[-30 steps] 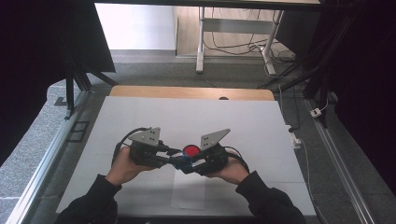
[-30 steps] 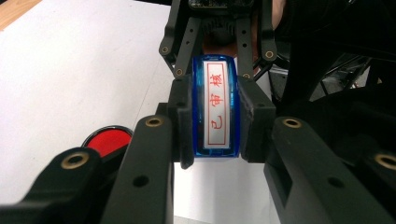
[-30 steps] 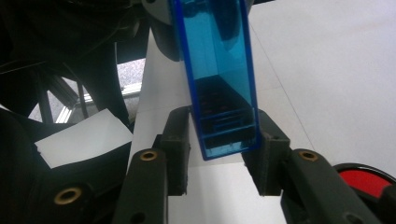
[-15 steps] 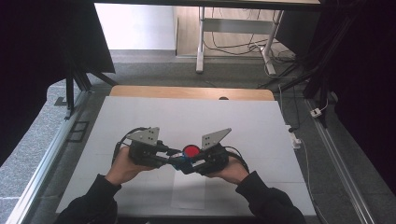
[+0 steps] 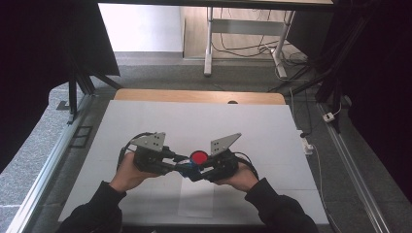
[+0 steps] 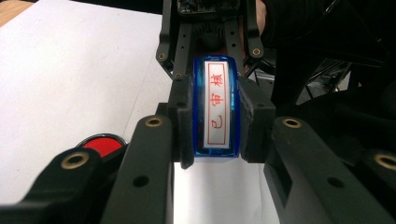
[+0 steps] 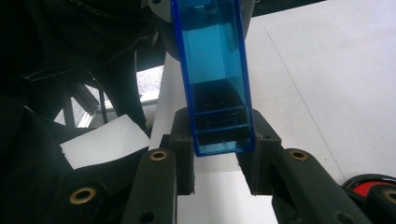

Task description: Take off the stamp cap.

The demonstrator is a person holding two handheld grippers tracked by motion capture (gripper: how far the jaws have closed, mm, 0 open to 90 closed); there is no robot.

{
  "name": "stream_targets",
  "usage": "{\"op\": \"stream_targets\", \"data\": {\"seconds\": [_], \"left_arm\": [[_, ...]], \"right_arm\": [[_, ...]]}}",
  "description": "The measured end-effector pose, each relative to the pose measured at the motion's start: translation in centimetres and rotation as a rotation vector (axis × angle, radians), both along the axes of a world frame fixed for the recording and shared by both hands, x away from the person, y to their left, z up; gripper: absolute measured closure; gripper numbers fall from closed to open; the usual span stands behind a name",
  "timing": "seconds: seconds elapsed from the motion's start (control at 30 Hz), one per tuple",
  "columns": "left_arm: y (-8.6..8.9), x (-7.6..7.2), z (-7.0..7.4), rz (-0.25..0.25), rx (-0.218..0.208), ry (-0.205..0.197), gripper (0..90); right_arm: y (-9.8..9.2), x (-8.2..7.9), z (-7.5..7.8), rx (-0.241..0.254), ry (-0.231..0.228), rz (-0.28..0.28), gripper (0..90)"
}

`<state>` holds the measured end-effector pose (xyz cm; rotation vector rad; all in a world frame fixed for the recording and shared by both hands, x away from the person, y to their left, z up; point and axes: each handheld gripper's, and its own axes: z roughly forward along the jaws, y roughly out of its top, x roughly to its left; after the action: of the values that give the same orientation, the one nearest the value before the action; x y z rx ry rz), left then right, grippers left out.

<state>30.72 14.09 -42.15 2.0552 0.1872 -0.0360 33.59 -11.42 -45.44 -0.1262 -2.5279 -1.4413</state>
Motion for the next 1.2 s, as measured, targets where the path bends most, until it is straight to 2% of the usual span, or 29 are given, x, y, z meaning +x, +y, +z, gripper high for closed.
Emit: {"op": "stream_targets", "data": {"seconds": [0.37,0.47,0.53,0.57,0.87,1.2], "left_arm": [[0.1,0.0,0.1,-0.006,-0.014,-0.001,70.7],[1.3,0.3,0.6,0.004,-0.112,0.028,70.7],[2.0,0.3,1.0,0.020,-0.125,0.015,70.7],[2.2,0.3,1.1,0.023,-0.131,0.015,70.6],[1.6,0.2,0.8,0.042,-0.084,0.018,70.6],[1.7,0.2,0.7,0.086,-0.067,0.033,70.5]], "right_arm": [[0.0,0.0,0.0,-0.005,0.010,0.006,69.3],[-0.1,0.0,-0.5,-0.066,-0.023,0.003,69.3],[-0.2,0.1,-0.8,-0.073,-0.005,-0.005,69.3],[-0.2,0.1,-0.8,-0.078,-0.011,-0.007,69.3],[-0.4,0.0,-0.4,-0.060,-0.032,-0.024,69.0],[-1.0,-0.6,0.0,-0.091,-0.065,-0.096,68.8]]}}
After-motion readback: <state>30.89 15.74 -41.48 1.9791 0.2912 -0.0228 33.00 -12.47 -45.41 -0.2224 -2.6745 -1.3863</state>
